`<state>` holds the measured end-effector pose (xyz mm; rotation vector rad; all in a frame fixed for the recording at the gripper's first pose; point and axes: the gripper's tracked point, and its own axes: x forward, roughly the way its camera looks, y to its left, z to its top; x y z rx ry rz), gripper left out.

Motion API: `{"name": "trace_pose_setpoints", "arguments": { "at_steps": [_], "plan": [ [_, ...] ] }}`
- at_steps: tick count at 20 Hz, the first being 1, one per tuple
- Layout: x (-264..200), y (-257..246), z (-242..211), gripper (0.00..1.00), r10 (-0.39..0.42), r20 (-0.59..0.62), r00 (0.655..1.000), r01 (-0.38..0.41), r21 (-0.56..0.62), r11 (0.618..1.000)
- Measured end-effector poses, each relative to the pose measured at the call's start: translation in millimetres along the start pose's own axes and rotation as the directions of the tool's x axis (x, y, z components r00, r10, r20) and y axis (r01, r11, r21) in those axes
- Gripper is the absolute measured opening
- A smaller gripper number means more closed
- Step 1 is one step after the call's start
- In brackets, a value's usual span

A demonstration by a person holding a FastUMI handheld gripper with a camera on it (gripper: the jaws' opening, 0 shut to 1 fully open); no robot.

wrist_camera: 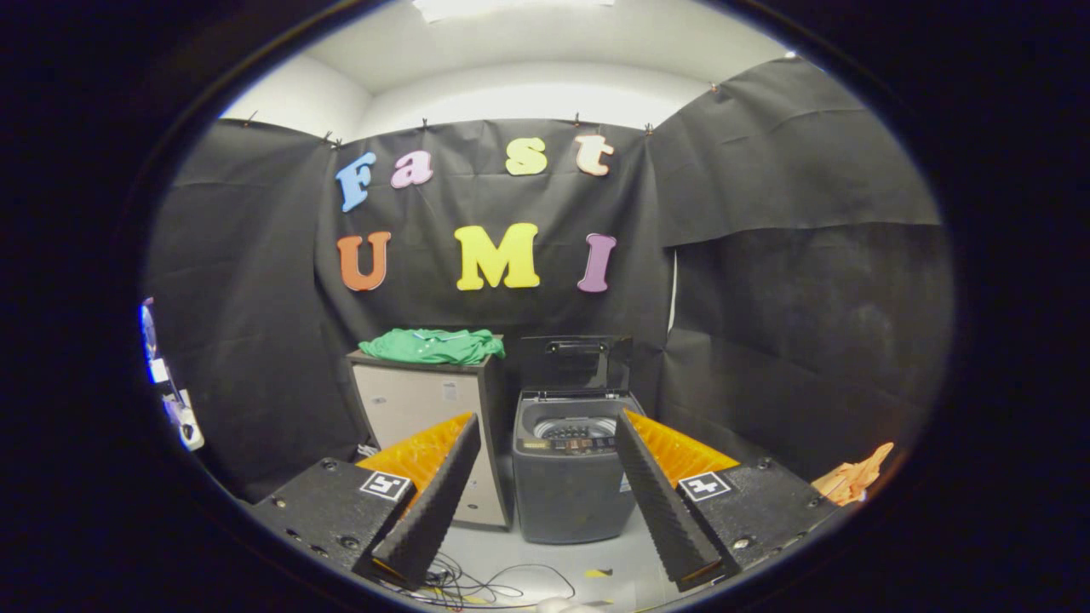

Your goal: Put the clothes into the washing machine and then close the washing machine lid.

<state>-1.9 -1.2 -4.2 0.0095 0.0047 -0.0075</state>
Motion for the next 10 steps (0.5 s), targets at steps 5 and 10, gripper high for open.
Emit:
{"name": "trace_pose_setpoints", "arguments": {
  "at_steps": [5,10],
  "plan": [
    [0.6,-0.9,1.6,0.99,-0.002,0.004,1.0,0.002,-0.009,1.0],
    [3.5,-6.5,0.1,0.99,-0.023,-0.008,1.0,0.023,-0.001,1.0]
  ]
}}
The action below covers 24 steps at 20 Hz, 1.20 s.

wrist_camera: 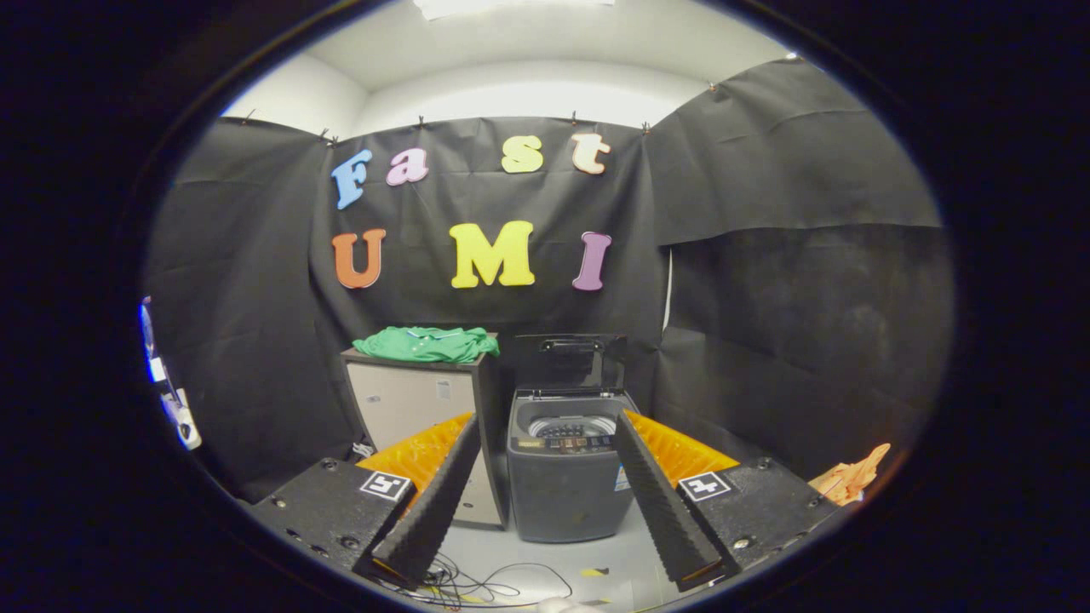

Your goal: Put the clothes into the washing machine and then close the washing machine lid.

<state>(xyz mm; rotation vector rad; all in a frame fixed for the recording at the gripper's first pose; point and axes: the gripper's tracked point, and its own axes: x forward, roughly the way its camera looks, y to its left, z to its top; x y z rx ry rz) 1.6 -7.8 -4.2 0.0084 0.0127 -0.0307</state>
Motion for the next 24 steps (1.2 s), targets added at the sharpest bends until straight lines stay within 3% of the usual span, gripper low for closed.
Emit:
{"name": "trace_pose_setpoints", "arguments": {
  "at_steps": [6,11,24],
  "plan": [
    [23.9,-2.0,12.6,0.99,-0.014,0.005,1.0,0.014,-0.002,1.0],
    [73.3,0.2,41.8,0.99,-0.01,0.036,0.999,0.01,-0.007,1.0],
    [300.0,41.0,116.5,0.99,0.098,0.011,0.995,-0.098,0.045,0.994]
  ]
}}
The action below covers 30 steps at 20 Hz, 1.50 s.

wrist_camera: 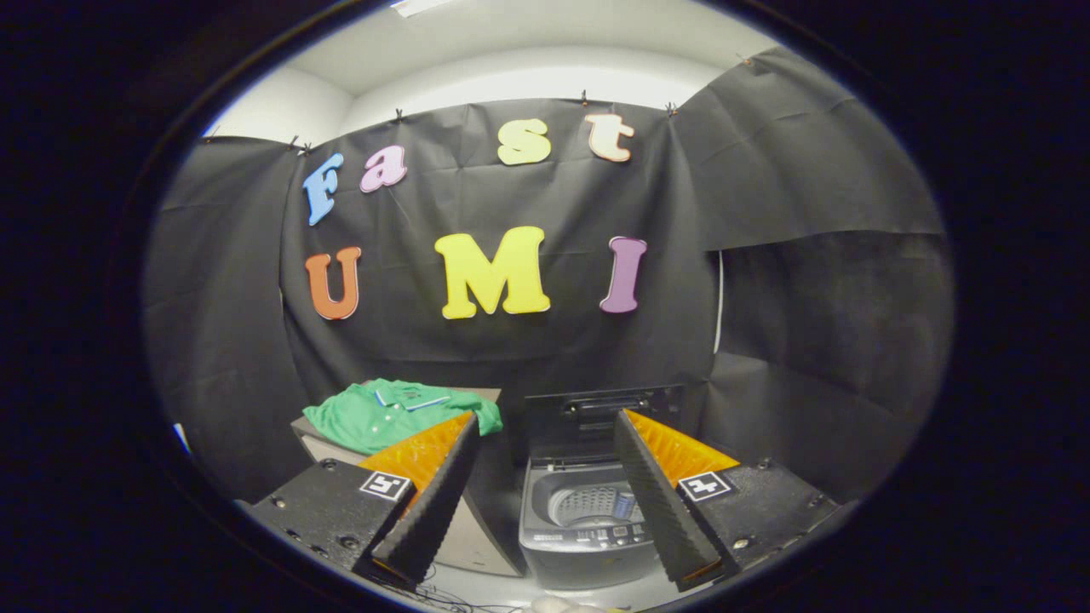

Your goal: Put the clothes into the washing machine and then close the washing machine lid.

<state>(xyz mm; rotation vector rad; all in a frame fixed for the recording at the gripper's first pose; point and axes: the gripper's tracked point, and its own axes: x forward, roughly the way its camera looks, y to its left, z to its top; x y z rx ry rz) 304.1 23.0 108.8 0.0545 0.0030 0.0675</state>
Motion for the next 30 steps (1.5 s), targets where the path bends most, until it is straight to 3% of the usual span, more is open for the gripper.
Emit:
{"name": "trace_pose_setpoints", "arguments": {
  "at_steps": [8,19,24,30],
  "plan": [
    [121.4,67.2,11.8,0.99,0.098,-0.106,0.99,-0.094,0.039,0.995],
    [224.6,198.1,-13.3,0.99,0.22,-0.258,0.941,-0.211,0.064,0.975],
    [251.2,250.1,-53.4,0.99,0.222,-0.355,0.908,-0.215,0.059,0.975],
    [272.1,275.9,-100.7,0.99,0.165,-0.44,0.883,-0.174,0.02,0.985]
  ]
}}
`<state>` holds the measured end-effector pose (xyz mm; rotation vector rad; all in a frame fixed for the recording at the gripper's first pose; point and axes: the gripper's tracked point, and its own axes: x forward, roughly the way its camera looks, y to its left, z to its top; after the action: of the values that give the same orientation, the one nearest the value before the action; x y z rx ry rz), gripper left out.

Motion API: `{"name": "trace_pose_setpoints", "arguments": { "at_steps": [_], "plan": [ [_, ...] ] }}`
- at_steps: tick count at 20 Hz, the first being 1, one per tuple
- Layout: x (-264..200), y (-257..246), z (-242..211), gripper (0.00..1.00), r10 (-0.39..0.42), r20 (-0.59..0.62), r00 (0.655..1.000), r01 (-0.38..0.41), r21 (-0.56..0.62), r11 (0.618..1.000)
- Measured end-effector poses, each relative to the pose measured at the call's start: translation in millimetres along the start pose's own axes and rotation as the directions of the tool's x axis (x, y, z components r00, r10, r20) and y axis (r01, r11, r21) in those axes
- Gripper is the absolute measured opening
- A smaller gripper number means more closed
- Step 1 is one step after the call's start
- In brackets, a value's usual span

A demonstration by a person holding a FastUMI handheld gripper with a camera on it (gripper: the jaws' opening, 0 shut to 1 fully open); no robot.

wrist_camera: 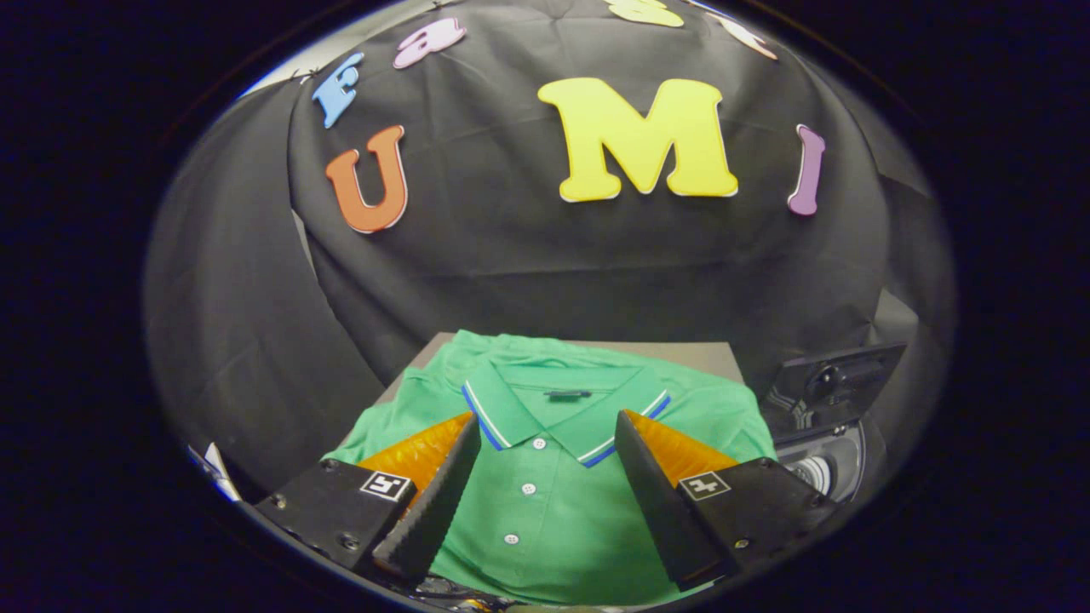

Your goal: Put the clothes into the washing machine and then close the washing machine lid.

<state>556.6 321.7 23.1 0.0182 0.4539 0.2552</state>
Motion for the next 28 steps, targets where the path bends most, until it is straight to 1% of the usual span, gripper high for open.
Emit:
{"name": "trace_pose_setpoints", "arguments": {
  "at_steps": [6,10,12,14,16,18,22,23,25,27,28],
  "plan": [
    [25.6,-4.0,-30.8,1.0,-0.076,-0.079,0.994,0.077,0.009,0.997],
    [29.2,-3.5,-31.6,1.0,-0.128,-0.069,0.989,0.125,-0.045,0.991],
    [29.3,-3.8,-31.6,1.0,-0.127,-0.057,0.99,0.126,-0.035,0.991],
    [30.2,-3.4,-32.5,1.0,-0.11,-0.049,0.993,0.108,-0.041,0.993],
    [29.2,-4.1,-34.2,1.0,-0.103,-0.063,0.993,0.099,-0.071,0.993],
    [29.6,-3.0,-34.6,0.99,-0.098,-0.082,0.992,0.093,-0.054,0.994],
    [29.2,-3.3,-35.6,0.98,-0.114,-0.106,0.988,0.107,-0.072,0.992],
    [28.8,-3.6,-37.0,0.98,-0.116,-0.114,0.987,0.108,-0.079,0.991],
    [28.9,-4.3,-38.3,0.9,-0.118,-0.126,0.985,0.109,-0.082,0.991],
    [26.4,-3.5,-37.4,0.87,-0.116,-0.151,0.982,0.105,-0.083,0.991],
    [26.5,-3.5,-37.6,0.83,-0.112,-0.16,0.981,0.101,-0.079,0.992]
  ]
}}
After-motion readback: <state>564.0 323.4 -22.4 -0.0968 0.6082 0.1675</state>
